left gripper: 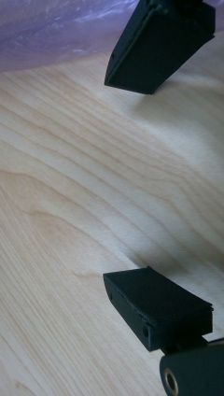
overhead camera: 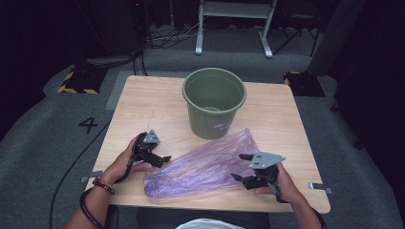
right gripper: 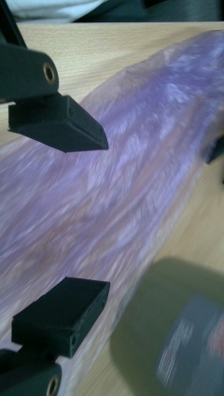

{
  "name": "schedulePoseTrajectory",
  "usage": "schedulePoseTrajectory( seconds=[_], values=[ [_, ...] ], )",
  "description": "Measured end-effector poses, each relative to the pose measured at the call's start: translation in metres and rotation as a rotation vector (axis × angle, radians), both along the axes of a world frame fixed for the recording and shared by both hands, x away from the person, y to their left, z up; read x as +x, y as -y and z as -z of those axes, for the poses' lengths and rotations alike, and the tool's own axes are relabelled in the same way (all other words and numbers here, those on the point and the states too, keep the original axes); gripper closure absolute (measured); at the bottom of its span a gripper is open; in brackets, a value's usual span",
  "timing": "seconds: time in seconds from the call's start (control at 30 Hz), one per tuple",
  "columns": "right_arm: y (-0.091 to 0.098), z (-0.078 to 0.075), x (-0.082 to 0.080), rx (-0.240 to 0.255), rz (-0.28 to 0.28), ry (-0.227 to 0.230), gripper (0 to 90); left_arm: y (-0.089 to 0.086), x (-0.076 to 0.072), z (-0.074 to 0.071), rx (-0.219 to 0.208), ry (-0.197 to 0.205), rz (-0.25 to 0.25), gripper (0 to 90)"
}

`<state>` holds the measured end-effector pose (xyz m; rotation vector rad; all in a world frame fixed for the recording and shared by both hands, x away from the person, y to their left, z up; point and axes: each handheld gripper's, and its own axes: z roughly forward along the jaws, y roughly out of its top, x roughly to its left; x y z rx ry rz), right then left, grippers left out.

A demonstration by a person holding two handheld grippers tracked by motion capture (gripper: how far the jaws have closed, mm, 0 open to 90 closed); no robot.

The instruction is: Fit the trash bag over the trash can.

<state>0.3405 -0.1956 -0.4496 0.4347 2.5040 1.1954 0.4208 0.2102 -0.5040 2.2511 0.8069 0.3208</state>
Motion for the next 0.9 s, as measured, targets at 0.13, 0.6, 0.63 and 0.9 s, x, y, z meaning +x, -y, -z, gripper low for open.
schedulePoseTrajectory(
  seconds=[0.13, 0.6, 0.63, 0.9],
  values=[
    [-0.033, 0.011, -0.007, -0.027, -0.112, -0.032, 28.0, -0.002, -0.002, 0.0, 0.002, 0.0, -0.005, 6.9],
    [-0.071, 0.046, 0.002, -0.114, -0.144, -0.066, 32.2, -0.002, -0.001, 0.0, 0.004, 0.0, 0.0, 6.6],
    [-0.069, 0.046, 0.004, -0.103, -0.126, -0.072, 36.1, -0.001, -0.001, 0.0, 0.002, 0.001, -0.001, 6.5],
    [-0.052, 0.047, 0.02, -0.057, 0.001, -0.107, 67.6, 0.0, 0.001, 0.0, 0.001, -0.001, -0.001, 6.4]
  ],
)
